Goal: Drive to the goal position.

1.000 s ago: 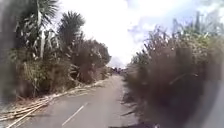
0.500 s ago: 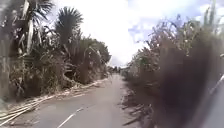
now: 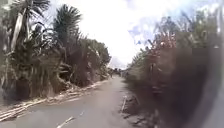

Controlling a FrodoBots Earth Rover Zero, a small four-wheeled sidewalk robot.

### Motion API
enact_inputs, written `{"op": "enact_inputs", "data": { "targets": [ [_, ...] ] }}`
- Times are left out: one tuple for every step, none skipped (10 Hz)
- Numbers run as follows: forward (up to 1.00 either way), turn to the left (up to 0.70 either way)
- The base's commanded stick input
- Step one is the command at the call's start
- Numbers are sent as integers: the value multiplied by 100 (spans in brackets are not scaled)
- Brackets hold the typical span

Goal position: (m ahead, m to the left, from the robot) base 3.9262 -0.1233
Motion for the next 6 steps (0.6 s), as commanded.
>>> {"op": "enact_inputs", "data": {
  "targets": [
    [70, 0],
    [70, 0],
    [70, 0],
    [70, 0],
    [70, 0],
    [70, 0]
  ]
}}
